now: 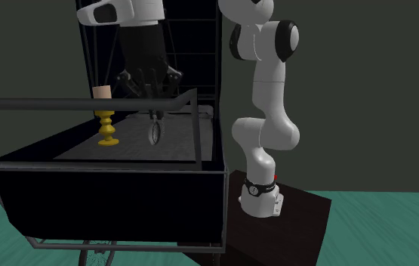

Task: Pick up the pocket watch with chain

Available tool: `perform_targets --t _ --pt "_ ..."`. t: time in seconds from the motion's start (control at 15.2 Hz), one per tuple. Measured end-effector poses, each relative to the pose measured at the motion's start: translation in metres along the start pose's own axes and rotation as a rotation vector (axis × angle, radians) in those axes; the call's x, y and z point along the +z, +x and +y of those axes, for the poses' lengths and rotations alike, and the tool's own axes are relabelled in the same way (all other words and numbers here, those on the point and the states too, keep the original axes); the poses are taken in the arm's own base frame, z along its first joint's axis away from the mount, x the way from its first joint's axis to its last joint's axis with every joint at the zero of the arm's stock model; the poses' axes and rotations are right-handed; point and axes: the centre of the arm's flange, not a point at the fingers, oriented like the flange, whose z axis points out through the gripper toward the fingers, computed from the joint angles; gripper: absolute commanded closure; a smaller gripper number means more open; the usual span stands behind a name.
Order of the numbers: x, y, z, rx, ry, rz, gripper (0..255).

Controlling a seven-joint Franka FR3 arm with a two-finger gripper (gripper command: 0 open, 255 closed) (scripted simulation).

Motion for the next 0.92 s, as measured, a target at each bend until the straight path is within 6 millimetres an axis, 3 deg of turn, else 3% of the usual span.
perform_targets --t 0.33,0.92 --pt "-0.019 -0.003 -0.004 -0.005 0.004 -0.009 255" --pt "-0.071 -0.017 -0.012 -0.019 -0.003 0.002 255"
